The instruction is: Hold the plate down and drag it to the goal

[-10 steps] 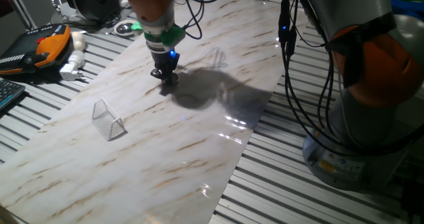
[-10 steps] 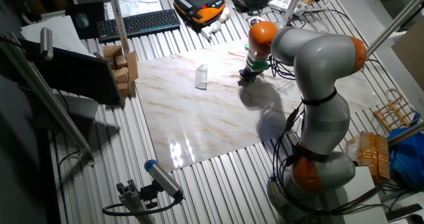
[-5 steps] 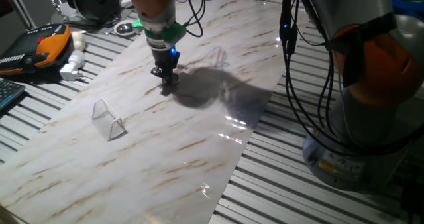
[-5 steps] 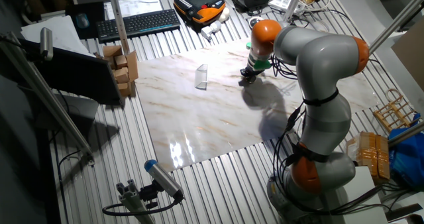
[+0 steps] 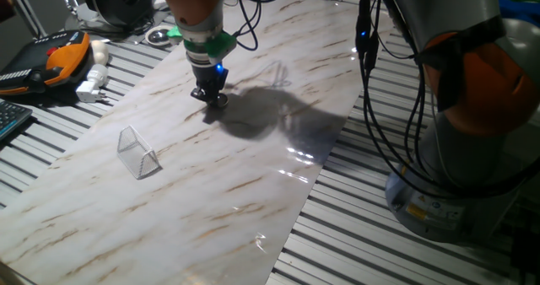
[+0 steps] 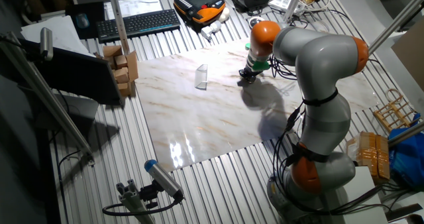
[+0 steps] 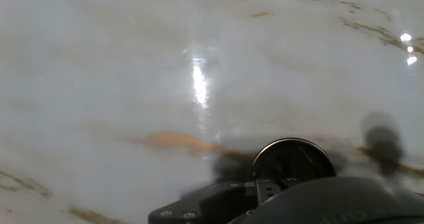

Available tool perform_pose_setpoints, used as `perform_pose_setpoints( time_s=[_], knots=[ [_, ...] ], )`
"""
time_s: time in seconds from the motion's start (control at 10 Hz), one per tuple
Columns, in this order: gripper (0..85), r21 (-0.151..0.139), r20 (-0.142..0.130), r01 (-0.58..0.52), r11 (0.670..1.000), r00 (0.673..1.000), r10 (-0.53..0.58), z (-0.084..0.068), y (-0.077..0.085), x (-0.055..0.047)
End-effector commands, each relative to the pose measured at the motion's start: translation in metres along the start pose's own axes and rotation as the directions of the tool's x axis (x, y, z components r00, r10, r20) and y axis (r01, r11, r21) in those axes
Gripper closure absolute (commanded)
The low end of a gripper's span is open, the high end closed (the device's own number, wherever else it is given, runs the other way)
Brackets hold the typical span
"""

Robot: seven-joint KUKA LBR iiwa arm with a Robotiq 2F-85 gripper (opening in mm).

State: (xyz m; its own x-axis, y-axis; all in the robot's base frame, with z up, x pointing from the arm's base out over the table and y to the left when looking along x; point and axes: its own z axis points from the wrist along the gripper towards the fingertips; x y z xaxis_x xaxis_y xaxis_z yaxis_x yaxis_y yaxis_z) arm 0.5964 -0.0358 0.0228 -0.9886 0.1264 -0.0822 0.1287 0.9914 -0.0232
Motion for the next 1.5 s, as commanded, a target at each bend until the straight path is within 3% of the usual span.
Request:
perform_pose_setpoints(
  time_s=[0.0, 0.3, 1.4],
  knots=[
    [85.0, 0.000, -0.001, 0.000, 1.000, 1.000, 0.000, 0.000, 0.002, 0.000],
    [85.0, 0.006, -0.008, -0.009, 1.000, 1.000, 0.009, -0.003, 0.011, 0.001],
    [85.0, -0.015, -0.021, -0.034, 0.999, 0.999, 0.034, -0.003, 0.038, 0.003]
  ],
)
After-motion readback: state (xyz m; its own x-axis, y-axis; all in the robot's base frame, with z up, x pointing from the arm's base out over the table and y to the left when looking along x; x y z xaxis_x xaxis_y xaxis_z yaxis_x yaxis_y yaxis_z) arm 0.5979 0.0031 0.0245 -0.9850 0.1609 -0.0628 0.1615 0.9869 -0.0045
